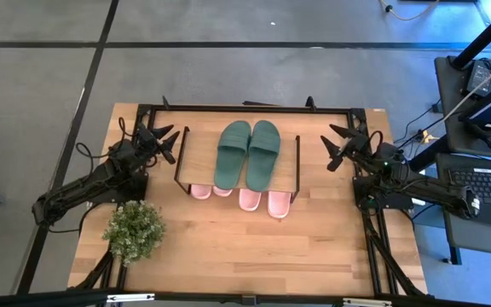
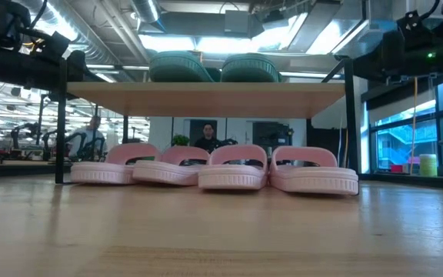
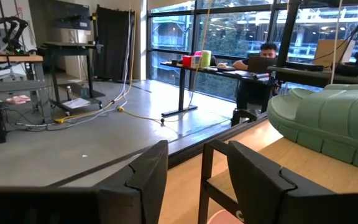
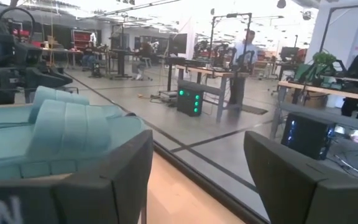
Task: Pick and place slides into the shelf
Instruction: Return to Home Position
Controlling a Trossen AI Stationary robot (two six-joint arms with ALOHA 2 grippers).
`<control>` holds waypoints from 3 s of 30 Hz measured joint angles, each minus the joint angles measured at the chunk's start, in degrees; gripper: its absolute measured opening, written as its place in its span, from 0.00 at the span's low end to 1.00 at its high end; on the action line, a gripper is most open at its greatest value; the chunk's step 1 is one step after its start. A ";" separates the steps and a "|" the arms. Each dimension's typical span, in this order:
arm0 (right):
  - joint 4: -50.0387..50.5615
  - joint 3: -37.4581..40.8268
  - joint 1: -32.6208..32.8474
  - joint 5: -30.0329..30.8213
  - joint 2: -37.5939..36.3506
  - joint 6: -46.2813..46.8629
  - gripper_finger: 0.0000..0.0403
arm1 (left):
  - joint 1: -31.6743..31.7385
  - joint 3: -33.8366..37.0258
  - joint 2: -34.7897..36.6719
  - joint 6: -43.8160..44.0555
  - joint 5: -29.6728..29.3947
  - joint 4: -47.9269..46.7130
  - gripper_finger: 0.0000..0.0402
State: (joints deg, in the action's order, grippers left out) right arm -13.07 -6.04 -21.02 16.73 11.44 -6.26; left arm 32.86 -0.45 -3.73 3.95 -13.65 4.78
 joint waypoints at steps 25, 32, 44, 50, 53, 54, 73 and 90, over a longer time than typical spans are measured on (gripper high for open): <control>13.67 -0.02 0.02 0.11 -11.37 3.32 0.63 | 0.02 0.00 -0.01 0.00 0.00 0.00 0.40; 14.27 -0.01 0.02 0.08 -11.34 3.78 0.63 | 0.00 0.00 -0.01 0.00 0.00 0.00 0.40; 4.64 5.66 0.00 0.06 -11.28 4.28 0.63 | 0.00 0.00 -0.01 0.00 -0.09 0.02 0.40; 9.37 5.66 -0.04 0.00 -11.06 1.39 0.63 | 0.00 0.00 0.00 0.00 -0.09 0.01 0.40; 9.39 5.66 -0.04 0.11 -10.84 1.41 0.63 | 0.00 0.00 -0.01 0.00 -0.09 0.00 0.40; 9.41 5.66 -0.04 0.09 -10.84 1.41 0.63 | 0.00 0.00 -0.01 0.00 -0.07 0.00 0.40; 9.37 5.66 -0.04 0.09 -10.84 4.51 0.63 | 0.00 0.00 -0.01 0.00 -0.07 0.00 0.40; 9.32 5.66 -0.04 0.10 -10.82 4.54 0.63 | 0.00 0.00 -0.01 0.00 -0.04 0.00 0.40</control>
State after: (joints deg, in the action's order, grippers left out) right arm -3.75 -0.39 -21.06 16.84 0.62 -1.71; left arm 32.86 -0.45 -3.75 3.95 -13.69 4.78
